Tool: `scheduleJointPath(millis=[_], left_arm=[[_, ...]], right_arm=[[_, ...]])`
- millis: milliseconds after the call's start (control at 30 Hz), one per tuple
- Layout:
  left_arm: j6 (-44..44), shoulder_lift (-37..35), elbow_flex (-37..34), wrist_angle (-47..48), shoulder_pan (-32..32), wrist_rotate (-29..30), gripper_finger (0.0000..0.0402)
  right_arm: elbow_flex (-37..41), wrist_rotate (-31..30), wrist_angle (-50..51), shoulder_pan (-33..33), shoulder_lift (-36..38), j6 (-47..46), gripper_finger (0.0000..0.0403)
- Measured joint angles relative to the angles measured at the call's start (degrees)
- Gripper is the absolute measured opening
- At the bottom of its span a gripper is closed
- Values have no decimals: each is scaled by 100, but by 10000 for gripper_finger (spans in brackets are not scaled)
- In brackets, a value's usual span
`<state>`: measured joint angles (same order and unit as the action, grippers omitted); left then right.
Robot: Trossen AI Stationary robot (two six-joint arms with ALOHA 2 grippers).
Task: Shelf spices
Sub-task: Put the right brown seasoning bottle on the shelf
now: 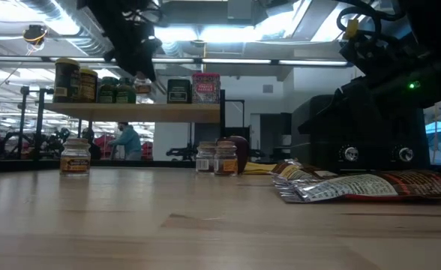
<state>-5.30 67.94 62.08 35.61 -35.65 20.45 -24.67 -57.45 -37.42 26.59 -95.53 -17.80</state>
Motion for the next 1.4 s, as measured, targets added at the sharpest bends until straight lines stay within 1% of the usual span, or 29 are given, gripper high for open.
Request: scheduleJointPath(millis=[167,400,867,967,1100,1233,1400], left_arm=[[256,463,267,77,-287,-134,170],[247,794,286,215,-431,-129,173],[420,879,296,226,-481,-123,219],[508,879,434,251,-484,-87,226],[536,877,798,306,-482,-79,226],[576,752,1089,435,-270,-72,222],[325,473,1046,1054,362,-79,213]], right_arm=[[0,0,2,0,0,0,237],[0,0,47,0,0,0,237],[0,-59,156,0,2,-146,237],[0,-59,153,0,2,-146,237],[0,-59,150,0,2,-146,237],[0,-59,148,0,2,-146,237],[0,-59,150,1,2,-146,237]])
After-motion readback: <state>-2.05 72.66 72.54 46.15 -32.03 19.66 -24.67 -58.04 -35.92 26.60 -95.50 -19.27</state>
